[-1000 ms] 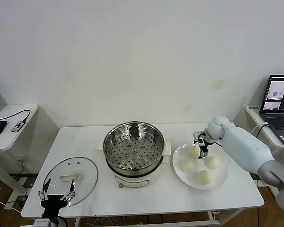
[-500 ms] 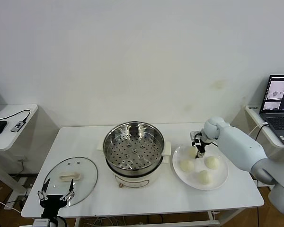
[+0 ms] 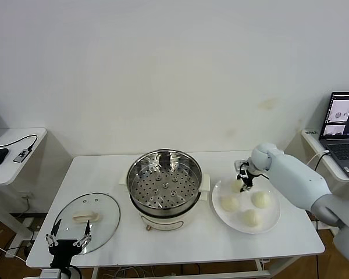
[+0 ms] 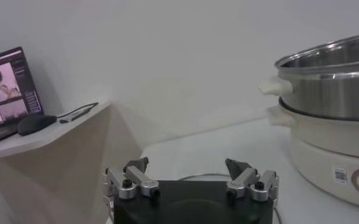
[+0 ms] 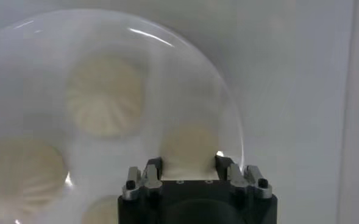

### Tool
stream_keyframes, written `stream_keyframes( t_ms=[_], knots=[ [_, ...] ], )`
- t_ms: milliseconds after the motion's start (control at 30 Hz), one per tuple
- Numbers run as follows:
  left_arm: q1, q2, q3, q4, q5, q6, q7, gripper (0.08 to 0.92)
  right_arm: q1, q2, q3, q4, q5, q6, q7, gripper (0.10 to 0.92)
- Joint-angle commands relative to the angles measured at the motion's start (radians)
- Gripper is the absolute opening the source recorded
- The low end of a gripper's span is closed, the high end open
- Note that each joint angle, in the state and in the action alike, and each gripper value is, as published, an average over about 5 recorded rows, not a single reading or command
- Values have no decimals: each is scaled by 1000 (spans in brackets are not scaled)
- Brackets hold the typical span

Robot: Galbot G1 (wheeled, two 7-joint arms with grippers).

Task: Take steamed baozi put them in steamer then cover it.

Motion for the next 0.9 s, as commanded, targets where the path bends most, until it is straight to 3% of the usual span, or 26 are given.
stream_keyframes(
  t_ms=[33, 333, 600, 900],
  knots=[
    [1, 11, 12, 2, -96, -34, 21, 823, 162, -105, -97, 205, 143, -27, -5, 543],
    [1, 17, 20, 4, -147, -60, 42, 823, 436, -96, -235, 284, 361, -12, -15, 546],
    [1, 26, 23, 5, -180, -70, 45, 823, 579, 73, -390, 279, 523, 80, 45, 551],
    [20, 19, 21, 5, -189, -94, 46, 823, 583, 336, -496, 158, 479, 259, 94, 559]
  ],
)
